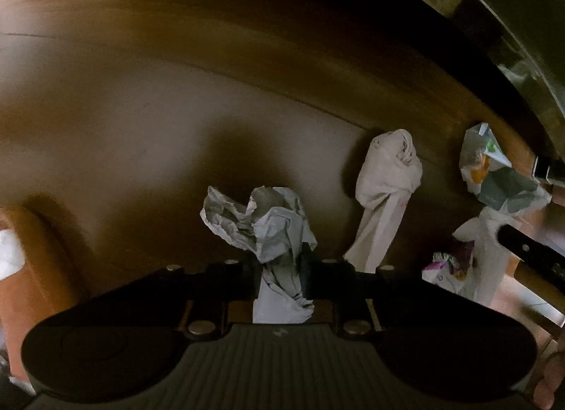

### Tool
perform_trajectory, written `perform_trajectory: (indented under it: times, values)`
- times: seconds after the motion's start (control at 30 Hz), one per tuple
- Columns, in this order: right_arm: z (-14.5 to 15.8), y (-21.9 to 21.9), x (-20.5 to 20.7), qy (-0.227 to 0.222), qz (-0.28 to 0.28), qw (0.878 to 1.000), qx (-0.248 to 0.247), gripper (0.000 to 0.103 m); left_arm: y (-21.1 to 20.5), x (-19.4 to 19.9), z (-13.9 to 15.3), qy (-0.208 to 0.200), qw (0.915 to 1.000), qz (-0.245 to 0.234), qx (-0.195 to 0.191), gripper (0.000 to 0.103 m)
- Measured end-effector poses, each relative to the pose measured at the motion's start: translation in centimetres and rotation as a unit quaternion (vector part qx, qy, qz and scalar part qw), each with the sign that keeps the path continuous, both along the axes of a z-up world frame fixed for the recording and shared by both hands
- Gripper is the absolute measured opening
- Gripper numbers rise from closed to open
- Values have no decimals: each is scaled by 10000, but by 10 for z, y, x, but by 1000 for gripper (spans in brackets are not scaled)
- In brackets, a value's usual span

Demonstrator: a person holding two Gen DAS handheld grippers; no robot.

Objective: Collect trash
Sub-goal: 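Grasp the crumpled foil with the left gripper while the right grasps a white tissue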

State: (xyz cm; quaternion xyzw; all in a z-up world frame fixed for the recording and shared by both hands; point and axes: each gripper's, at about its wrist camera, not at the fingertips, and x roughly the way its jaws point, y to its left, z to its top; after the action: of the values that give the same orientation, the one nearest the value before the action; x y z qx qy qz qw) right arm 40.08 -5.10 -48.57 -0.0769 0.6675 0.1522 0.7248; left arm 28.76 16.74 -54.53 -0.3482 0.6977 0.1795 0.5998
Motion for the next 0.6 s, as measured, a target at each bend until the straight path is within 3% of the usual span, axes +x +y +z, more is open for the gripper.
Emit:
perform_trajectory:
  times: [0.3, 0.6]
  values:
    - [89, -29, -13, -349, -551, 9975, 266, 2, -2, -9, 63, -231, 9996, 119, 69, 20]
    - [202, -48, -50, -947, -664, 9902, 786, 2, -13, -24, 166, -930, 9953, 71, 268, 20]
